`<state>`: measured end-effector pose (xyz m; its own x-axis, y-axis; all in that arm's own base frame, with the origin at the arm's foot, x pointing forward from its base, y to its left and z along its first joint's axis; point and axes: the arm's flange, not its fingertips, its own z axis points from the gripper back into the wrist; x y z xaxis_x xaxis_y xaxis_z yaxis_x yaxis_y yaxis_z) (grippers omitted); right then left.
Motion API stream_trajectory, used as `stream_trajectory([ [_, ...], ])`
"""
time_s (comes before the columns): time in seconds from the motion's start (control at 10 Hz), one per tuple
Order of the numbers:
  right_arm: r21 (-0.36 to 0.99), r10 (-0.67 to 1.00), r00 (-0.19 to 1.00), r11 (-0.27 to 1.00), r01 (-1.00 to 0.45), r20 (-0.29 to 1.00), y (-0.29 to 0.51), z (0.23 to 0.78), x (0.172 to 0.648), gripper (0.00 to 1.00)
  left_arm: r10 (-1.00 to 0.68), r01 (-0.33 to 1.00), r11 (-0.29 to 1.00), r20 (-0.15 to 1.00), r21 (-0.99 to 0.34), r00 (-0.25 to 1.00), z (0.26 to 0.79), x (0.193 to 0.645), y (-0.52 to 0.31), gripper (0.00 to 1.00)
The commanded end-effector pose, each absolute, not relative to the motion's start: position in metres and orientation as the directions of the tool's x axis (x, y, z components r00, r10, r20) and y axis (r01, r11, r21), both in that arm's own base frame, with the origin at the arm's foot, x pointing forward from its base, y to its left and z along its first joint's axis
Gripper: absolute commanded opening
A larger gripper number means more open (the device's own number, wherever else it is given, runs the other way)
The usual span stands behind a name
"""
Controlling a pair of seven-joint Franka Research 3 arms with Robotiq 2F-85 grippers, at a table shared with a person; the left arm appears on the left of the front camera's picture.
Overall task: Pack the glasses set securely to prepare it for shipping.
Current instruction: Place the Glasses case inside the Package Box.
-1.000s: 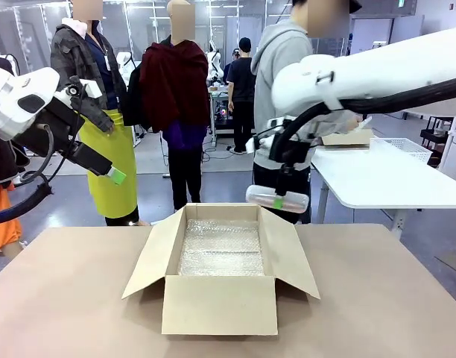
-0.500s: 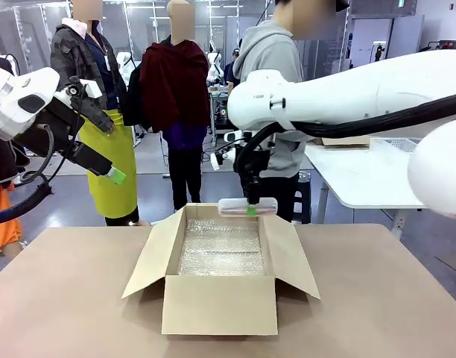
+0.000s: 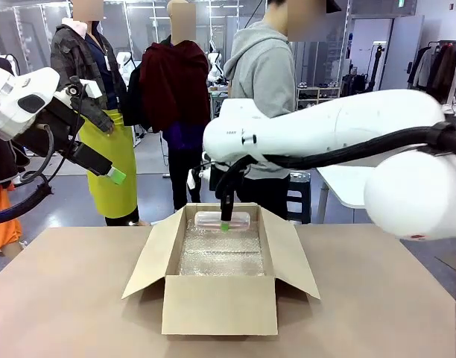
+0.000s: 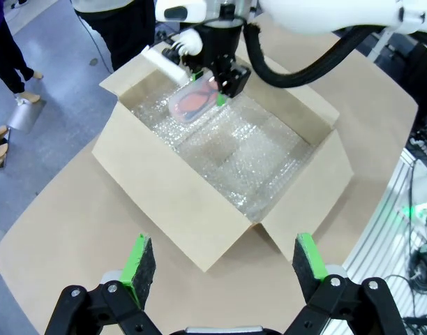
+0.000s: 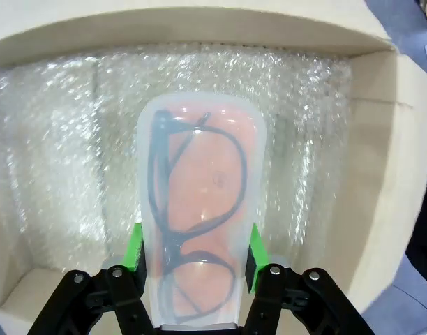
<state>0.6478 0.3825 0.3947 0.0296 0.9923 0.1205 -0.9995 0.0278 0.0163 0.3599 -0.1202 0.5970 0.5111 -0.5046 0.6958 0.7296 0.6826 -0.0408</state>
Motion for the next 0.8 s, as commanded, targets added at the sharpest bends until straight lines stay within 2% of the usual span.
stream_trajectory([
  [0.0, 0.000, 0.996, 0.050, 0.050, -0.999, 0.075, 0.394, 0.368, 0.655, 0.00, -0.497, 0.735, 0.677, 0.709, -0.044, 0.500, 0.597, 0.359, -0.118, 1.00],
  [0.3, 0.025, 0.995, 0.080, 0.079, -0.997, 0.065, 0.385, 0.337, 0.656, 0.00, -0.497, 0.735, 0.677, 0.709, -0.044, 0.500, 0.597, 0.359, -0.118, 1.00],
  [0.4, 0.017, 0.995, 0.077, 0.076, -0.997, 0.068, 0.385, 0.341, 0.654, 0.87, -0.497, 0.735, 0.677, 0.709, -0.044, 0.500, 0.597, 0.359, -0.118, 1.00],
  [0.5, 0.021, 0.995, 0.077, 0.076, -0.997, 0.067, 0.386, 0.344, 0.653, 1.00, -0.497, 0.735, 0.677, 0.709, -0.044, 0.500, 0.597, 0.359, -0.118, 1.00],
  [0.7, 0.042, 0.993, 0.080, 0.077, -0.996, 0.081, 0.389, 0.351, 0.645, 1.00, -0.497, 0.735, 0.677, 0.709, -0.044, 0.500, 0.597, 0.359, -0.118, 1.00],
])
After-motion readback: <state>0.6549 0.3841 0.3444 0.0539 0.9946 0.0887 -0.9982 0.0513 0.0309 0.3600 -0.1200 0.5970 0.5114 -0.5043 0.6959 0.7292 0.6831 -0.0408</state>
